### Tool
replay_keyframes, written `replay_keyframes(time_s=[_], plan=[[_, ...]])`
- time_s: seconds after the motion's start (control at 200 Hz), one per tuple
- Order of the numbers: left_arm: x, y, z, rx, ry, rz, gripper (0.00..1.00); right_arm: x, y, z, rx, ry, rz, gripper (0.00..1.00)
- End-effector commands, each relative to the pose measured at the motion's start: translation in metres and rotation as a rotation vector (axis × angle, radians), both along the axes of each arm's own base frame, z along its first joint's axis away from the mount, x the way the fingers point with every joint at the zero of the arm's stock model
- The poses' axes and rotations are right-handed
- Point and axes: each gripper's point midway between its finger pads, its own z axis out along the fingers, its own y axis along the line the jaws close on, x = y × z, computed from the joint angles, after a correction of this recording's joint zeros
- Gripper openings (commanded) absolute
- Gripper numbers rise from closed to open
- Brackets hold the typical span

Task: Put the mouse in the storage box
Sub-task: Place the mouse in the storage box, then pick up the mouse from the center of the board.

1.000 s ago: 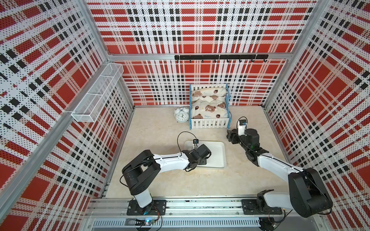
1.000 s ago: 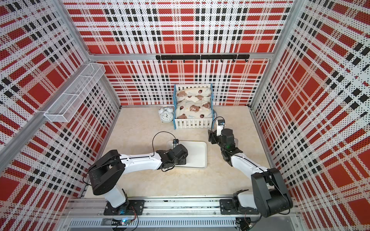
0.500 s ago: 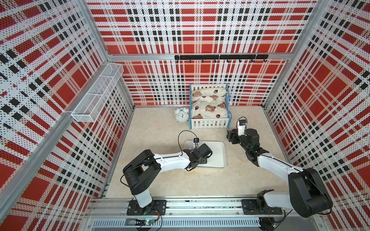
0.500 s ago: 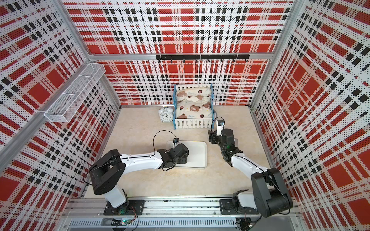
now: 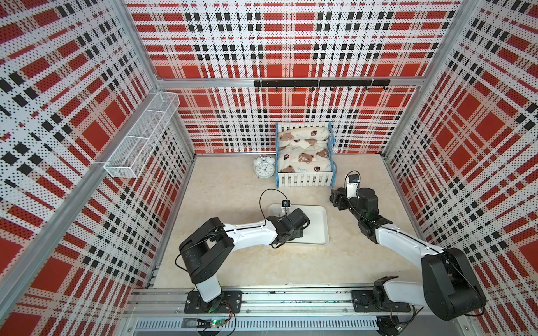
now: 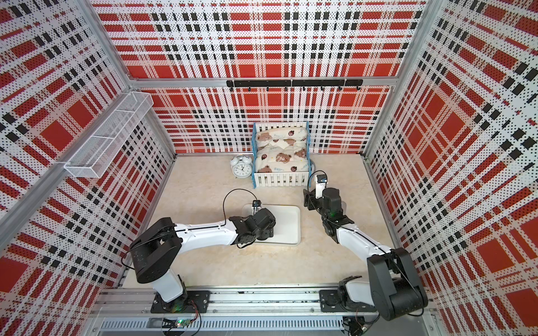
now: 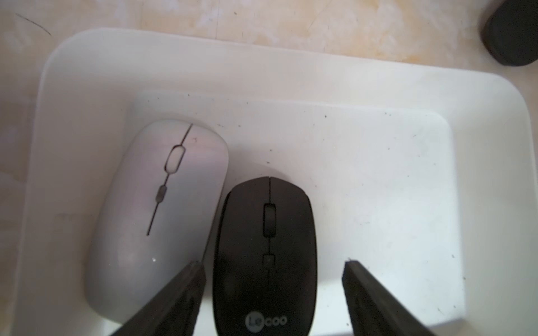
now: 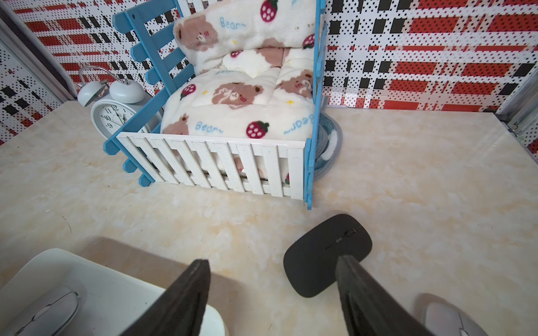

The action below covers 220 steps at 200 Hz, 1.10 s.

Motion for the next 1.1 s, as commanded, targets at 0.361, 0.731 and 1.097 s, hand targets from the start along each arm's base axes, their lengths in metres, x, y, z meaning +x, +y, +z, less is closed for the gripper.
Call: replay_keyframes(time_s=[0.361,0.731,1.097], plan=[[0.047,-0.011,0.2,-0.061,-0.441,-0.025,0.85,0.014,-0.032,-0.02,0.206,0.408,-0.285,0.94],[0.086,0.018,0.168,-0.286,-0.543,-0.103,0.93,-0.009,-0.032,-0.065,0.198,0.594,-0.421,0.8],[0.078,-0.017,0.127,-0.202,-0.443,-0.208,0.99,0.033,-0.048,-0.091,0.152,0.709,-0.694,0.8]])
